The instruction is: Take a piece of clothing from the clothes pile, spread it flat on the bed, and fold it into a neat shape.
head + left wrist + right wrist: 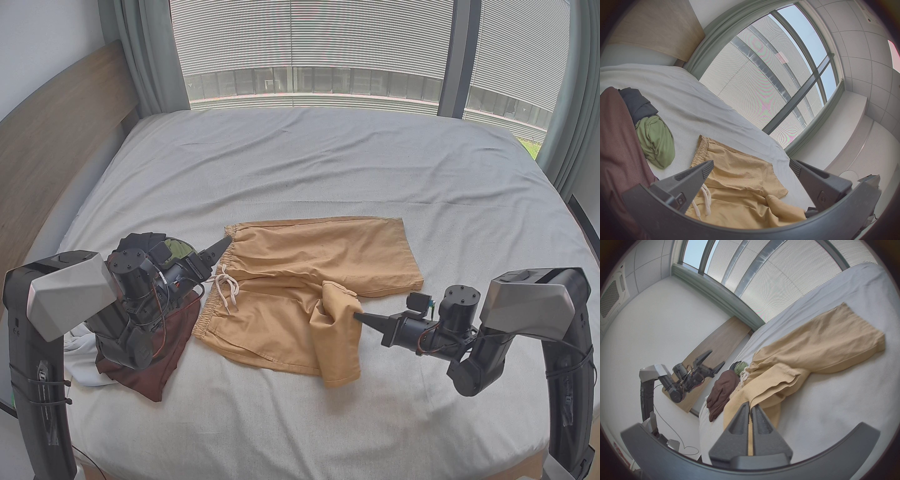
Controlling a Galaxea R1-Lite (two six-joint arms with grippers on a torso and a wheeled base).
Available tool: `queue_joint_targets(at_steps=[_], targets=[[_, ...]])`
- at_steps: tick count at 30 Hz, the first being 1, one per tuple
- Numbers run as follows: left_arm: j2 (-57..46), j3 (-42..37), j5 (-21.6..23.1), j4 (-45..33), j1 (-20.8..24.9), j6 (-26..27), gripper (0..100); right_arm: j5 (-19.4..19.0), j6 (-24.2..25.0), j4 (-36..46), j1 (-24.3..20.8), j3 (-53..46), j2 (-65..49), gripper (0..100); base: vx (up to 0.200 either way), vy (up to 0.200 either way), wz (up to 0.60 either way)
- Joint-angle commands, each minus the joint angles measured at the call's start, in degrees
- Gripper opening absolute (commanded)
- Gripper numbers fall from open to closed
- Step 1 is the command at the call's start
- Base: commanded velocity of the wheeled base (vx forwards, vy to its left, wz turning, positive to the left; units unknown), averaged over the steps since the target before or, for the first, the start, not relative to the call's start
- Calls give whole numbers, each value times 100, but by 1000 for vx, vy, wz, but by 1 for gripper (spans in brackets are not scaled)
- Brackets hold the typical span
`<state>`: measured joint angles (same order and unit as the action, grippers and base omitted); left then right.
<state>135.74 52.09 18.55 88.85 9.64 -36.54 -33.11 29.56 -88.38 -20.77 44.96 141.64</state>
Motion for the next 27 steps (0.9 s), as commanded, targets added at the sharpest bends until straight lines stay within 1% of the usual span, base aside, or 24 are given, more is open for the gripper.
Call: queue_joint_targets(at_steps=[1, 8, 16, 22, 27], targets=[[14, -6, -1, 1, 3, -3, 100, -3, -12, 5, 363, -189, -357, 0, 0, 0, 0], [40, -6, -1, 1, 20, -3, 100, -11, -21, 14, 847, -260, -488, 0, 0, 0, 0], [49, -15, -1, 1, 38, -3, 100, -11, -38, 207, 1181, -312, -691, 0, 0, 0, 0], [49, -23, -1, 1, 38, -3, 100, -3, -223, 418, 1409, -497, -699, 0, 0, 0, 0], [58, -23, -1, 1, 55, -3, 100, 6, -469, 489, 1778, -813, -638, 0, 0, 0, 0]])
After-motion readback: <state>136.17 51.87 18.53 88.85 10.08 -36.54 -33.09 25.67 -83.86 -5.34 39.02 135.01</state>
